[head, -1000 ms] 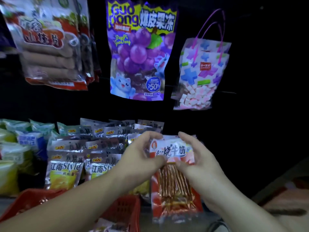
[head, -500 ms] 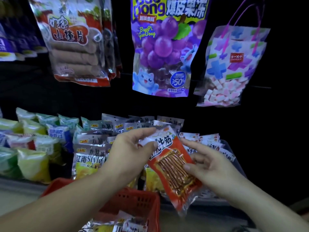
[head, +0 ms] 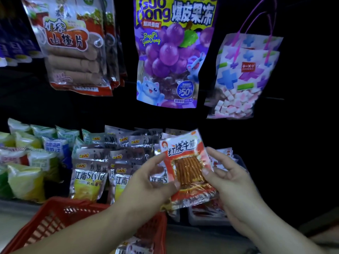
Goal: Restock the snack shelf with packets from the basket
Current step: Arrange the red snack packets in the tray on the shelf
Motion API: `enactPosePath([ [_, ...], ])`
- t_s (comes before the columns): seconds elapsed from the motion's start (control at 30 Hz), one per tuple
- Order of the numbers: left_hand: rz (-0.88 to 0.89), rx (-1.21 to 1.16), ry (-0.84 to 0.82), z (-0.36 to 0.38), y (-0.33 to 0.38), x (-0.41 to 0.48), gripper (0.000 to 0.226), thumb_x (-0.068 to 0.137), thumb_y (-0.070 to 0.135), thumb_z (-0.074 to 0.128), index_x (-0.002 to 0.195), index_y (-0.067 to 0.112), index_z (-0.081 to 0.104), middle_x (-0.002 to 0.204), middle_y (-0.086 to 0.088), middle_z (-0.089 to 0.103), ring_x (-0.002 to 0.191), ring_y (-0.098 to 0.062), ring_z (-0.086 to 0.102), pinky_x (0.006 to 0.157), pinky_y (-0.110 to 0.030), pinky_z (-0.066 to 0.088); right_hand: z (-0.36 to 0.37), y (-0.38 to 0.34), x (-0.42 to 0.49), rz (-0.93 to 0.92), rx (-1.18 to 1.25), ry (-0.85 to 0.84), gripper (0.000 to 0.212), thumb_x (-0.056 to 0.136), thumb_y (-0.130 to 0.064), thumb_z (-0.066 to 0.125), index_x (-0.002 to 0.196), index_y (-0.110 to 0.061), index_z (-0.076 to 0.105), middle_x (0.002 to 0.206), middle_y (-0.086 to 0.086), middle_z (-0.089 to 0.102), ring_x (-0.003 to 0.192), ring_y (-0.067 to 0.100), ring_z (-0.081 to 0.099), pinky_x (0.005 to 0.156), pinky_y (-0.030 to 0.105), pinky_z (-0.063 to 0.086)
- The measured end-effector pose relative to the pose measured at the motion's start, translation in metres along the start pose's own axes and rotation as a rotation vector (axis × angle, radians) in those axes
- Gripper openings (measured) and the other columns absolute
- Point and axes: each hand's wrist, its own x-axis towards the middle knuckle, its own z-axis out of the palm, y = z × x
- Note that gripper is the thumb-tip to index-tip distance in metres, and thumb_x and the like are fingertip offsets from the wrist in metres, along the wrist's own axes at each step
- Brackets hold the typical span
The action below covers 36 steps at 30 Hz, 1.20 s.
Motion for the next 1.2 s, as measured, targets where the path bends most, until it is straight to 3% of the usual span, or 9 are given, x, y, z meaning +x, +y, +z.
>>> enactPosePath([
  [0.1,-0.035,-0.088,-0.014,0.006,-0.001,0.001,0.048,0.093,0.016,0.073,0.133,0.039,0.059,0.101,-0.008,0.074,0.088,-0.02,0.076,0.088,-0.047,0.061,-0.001,0.001,0.0,0.007,-0.031,0.0,0.059,0.093,-0.012,0.073,0.133,-0.054,0.059,0.113,0.002,0.077,0.111,0.014,0.071,0.107,0.044,0.05],
  [0.2,0.007,-0.127,0.052,0.005,0.001,0.005,0.04,0.095,0.013,0.07,0.128,0.036,0.065,0.107,-0.002,0.075,0.094,-0.018,0.075,0.092,-0.043,0.06,-0.007,-0.001,0.001,0.032,-0.008,-0.175,0.061,0.091,0.002,0.071,0.137,-0.037,0.06,0.124,-0.005,0.074,0.114,0.015,0.071,0.104,0.042,0.053],
  [0.4,0.022,-0.212,-0.153,-0.007,0.008,0.008,0.08,0.081,0.008,0.083,0.146,0.04,0.048,0.142,0.006,0.057,0.095,-0.03,0.076,0.083,-0.037,0.061,-0.014,-0.005,0.003,0.038,0.032,-0.311,0.082,0.088,0.025,0.058,0.151,-0.026,0.046,0.137,-0.009,0.067,0.124,0.018,0.065,0.103,0.042,0.055],
  [0.63,0.054,0.064,-0.034,-0.002,0.013,-0.001,0.089,0.083,0.01,0.084,0.151,0.043,0.038,0.111,0.019,0.066,0.062,-0.014,0.07,0.061,-0.022,0.054,0.001,-0.003,-0.004,-0.064,-0.442,-0.144,0.079,0.093,-0.005,0.073,0.133,-0.065,0.041,0.12,-0.022,0.057,0.092,0.006,0.071,0.063,0.018,0.057],
  [0.73,0.08,0.094,-0.035,0.001,0.01,-0.003,0.084,0.087,0.012,0.08,0.151,0.045,0.036,0.082,0.002,0.071,0.055,-0.011,0.061,0.055,-0.022,0.051,0.001,0.004,-0.003,-0.243,-0.503,-0.086,0.064,0.093,-0.019,0.074,0.124,-0.069,0.049,0.132,-0.04,0.048,0.119,-0.006,0.055,0.079,0.012,0.055],
  [0.83,0.201,0.178,-0.07,0.008,0.009,-0.009,0.069,0.091,0.012,0.075,0.137,0.056,0.048,0.069,-0.009,0.063,0.052,-0.007,0.052,0.053,-0.02,0.044,0.007,-0.002,-0.006,-0.147,-0.11,-0.216,0.047,0.094,-0.028,0.07,0.13,-0.058,0.061,0.127,-0.026,0.067,0.119,0.002,0.065,0.095,0.031,0.057],
  [0.93,0.342,0.298,-0.18,0.015,0.01,-0.014,0.064,0.093,0.015,0.071,0.13,0.063,0.052,0.078,0.003,0.069,0.05,-0.001,0.049,0.054,-0.012,0.04,0.011,-0.007,-0.007,-0.022,0.109,-0.297,0.046,0.087,-0.036,0.068,0.128,-0.057,0.063,0.132,-0.008,0.067,0.122,0.012,0.063,0.092,0.035,0.057],
  [1.03,0.274,0.237,-0.276,0.014,0.014,-0.016,0.051,0.098,0.017,0.066,0.134,0.051,0.056,0.095,0.008,0.074,0.059,-0.004,0.056,0.057,-0.014,0.044,0.009,-0.005,-0.001,-0.034,0.111,-0.134,0.038,0.091,-0.031,0.069,0.121,-0.054,0.069,0.131,-0.011,0.068,0.125,0.011,0.061,0.109,0.049,0.049],
  [1.2,0.264,0.229,0.094,-0.004,0.006,0.004,0.044,0.09,0.028,0.076,0.125,0.049,0.059,0.112,0.015,0.062,0.085,0.004,0.062,0.066,-0.013,0.051,-0.002,0.003,0.003,-0.011,-0.105,-0.086,0.059,0.1,0.001,0.06,0.122,-0.054,0.067,0.137,-0.005,0.065,0.132,0.015,0.056,0.111,0.049,0.047],
])
